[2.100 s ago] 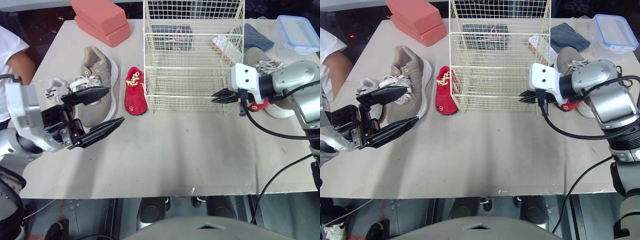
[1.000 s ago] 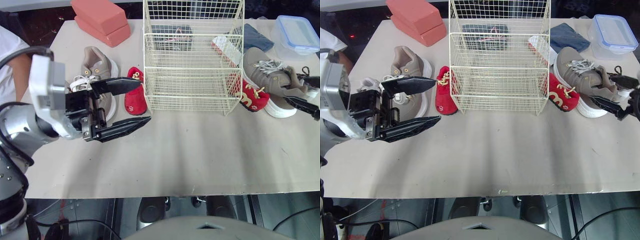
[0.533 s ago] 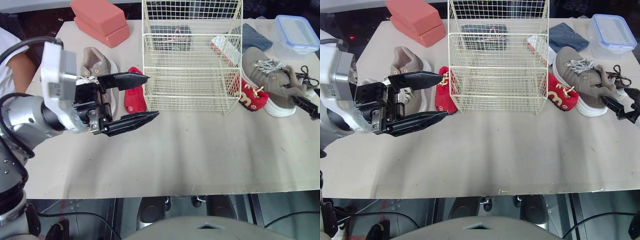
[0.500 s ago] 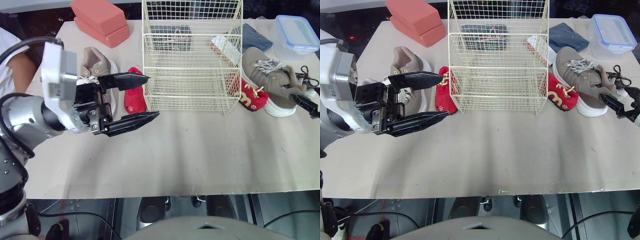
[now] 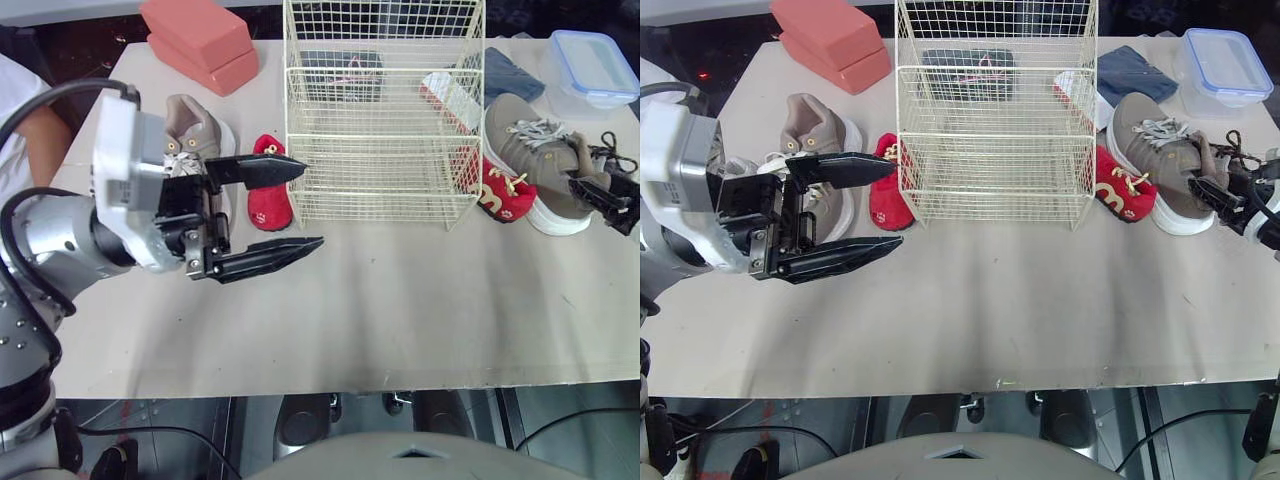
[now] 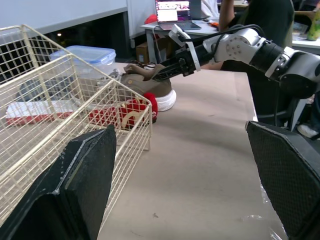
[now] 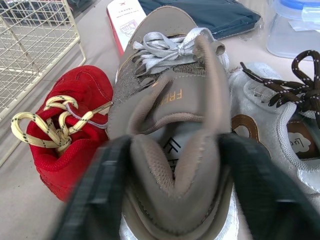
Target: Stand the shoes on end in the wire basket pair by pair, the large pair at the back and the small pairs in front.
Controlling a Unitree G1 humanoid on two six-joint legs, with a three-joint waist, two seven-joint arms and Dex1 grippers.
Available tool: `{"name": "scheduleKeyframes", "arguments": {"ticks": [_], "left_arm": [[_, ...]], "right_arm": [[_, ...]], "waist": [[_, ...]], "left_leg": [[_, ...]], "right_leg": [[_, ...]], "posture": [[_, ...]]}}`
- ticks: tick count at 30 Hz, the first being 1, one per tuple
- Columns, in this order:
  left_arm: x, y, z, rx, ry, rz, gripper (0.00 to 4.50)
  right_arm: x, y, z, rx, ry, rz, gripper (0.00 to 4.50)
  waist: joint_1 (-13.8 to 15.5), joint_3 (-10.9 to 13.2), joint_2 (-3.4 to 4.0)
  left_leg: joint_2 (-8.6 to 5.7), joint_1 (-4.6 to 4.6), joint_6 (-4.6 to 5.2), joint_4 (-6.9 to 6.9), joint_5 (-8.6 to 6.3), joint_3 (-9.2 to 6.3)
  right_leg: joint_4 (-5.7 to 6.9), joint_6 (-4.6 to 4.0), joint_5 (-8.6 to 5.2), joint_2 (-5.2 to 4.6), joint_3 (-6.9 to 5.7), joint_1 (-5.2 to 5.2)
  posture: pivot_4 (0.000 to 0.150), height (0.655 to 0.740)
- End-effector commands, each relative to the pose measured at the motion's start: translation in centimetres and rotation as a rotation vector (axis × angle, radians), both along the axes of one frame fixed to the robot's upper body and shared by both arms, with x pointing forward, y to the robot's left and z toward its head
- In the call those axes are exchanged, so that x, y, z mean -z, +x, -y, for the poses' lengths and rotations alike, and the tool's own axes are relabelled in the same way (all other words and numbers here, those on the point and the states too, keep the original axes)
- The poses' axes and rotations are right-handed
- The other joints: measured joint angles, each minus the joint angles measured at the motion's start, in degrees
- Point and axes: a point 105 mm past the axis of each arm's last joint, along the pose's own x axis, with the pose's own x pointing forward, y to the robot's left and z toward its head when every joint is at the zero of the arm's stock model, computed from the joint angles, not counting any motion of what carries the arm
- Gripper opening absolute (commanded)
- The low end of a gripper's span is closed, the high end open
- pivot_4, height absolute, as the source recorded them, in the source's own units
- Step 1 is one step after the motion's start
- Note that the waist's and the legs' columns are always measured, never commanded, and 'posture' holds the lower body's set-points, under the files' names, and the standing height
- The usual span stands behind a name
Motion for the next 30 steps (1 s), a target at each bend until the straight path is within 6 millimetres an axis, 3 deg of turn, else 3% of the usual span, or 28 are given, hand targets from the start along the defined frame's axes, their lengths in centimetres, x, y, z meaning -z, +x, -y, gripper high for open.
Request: {"name": "scheduleKeyframes", "arguments": {"ticks": [1, 2, 3, 4, 9, 14, 17, 22, 26, 30], "left_arm": [[-0.3, 0.0, -0.3, 0.002, -0.006, 0.038, 4.5], [-0.3, 0.0, -0.4, 0.003, -0.005, 0.039, 4.5], [-0.3, 0.0, -0.4, 0.005, -0.005, 0.04, 4.5], [-0.2, 0.1, -0.4, 0.006, -0.004, 0.041, 4.5], [0.0, 0.4, -0.6, 0.013, -0.004, 0.044, 4.5], [0.0, 0.7, -0.9, 0.016, -0.001, 0.052, 4.5], [-0.1, 1.0, -1.2, 0.017, 0.006, 0.065, 4.5], [-0.8, 1.5, -2.0, 0.013, 0.019, 0.094, 4.5], [-1.2, 1.8, -2.6, 0.003, 0.048, 0.114, 4.5], [-1.7, 1.9, -3.2, -0.004, 0.063, 0.127, 4.5]], "right_arm": [[0.3, -0.3, -0.3, -0.006, -0.036, -0.005, 0.86], [0.3, -0.4, -0.4, -0.008, -0.047, -0.002, 0.62], [0.2, -0.5, -0.4, -0.008, -0.059, 0.014, 0.1], [-0.3, -0.5, -0.3, 0.007, -0.072, 0.044, 0.02], [-4.3, -0.5, 1.1, 0.124, -0.139, 0.279, 0.02], [-9.4, -1.3, 0.6, 0.155, -0.285, 0.586, 0.02], [-11.9, -2.0, -1.3, 0.1, -0.385, 0.745, 0.02], [-14.5, -3.2, -7.1, -0.127, -0.639, 0.986, 0.02], [-15.0, -4.4, -10.9, -0.339, -0.854, 1.133, 0.02], [-14.5, -5.5, -12.9, -0.5, -0.99, 1.241, 0.02]], "waist": [[0.06, 0.0, 0.0], [0.17, 0.0, 0.0], [0.22, -0.01, 0.0], [0.24, -0.01, 0.0], [0.11, 0.01, 0.03], [0.08, 0.08, 0.13], [-0.11, 0.08, 0.14], [-0.32, 0.08, 0.14], [-0.51, 0.09, 0.14], [-0.19, 0.1, 0.12]], "left_leg": [[0.0, 0.0, 0.0, 0.0, 0.0, 0.0], [0.0, -0.01, 0.0, 0.0, 0.0, 0.0], [0.0, -0.01, 0.0, 0.01, 0.0, -0.01], [0.0, -0.02, 0.0, 0.01, 0.0, -0.02], [0.0, -0.05, 0.0, 0.03, 0.0, 0.0], [-0.01, -0.06, 0.0, 0.02, 0.0, 0.05], [0.0, -0.04, -0.01, 0.02, 0.0, 0.09], [0.01, 0.0, -0.03, 0.01, 0.02, 0.16], [0.03, 0.0, -0.03, 0.02, 0.02, 0.19], [0.04, -0.03, -0.03, 0.03, 0.02, 0.18]], "right_leg": [[0.0, 0.0, 0.0, 0.0, 0.0, 0.0], [0.0, 0.0, 0.0, 0.0, 0.0, 0.0], [0.0, 0.0, 0.0, -0.01, -0.01, 0.0], [0.0, 0.0, 0.0, -0.01, -0.02, 0.01], [0.0, 0.0, 0.0, -0.02, -0.01, -0.02], [0.02, 0.0, 0.0, -0.02, 0.02, -0.07], [0.02, 0.01, 0.0, 0.0, 0.06, -0.09], [0.03, 0.01, 0.0, 0.03, 0.13, -0.12], [0.03, 0.01, 0.0, 0.02, 0.16, -0.12], [0.02, 0.01, 0.0, 0.0, 0.14, -0.13]], "posture": [[0.15, 0.686], [0.15, 0.686], [0.15, 0.686], [0.15, 0.686], [0.15, 0.686], [0.15, 0.686], [0.15, 0.686], [0.15, 0.686], [0.15, 0.686], [0.15, 0.686]]}}
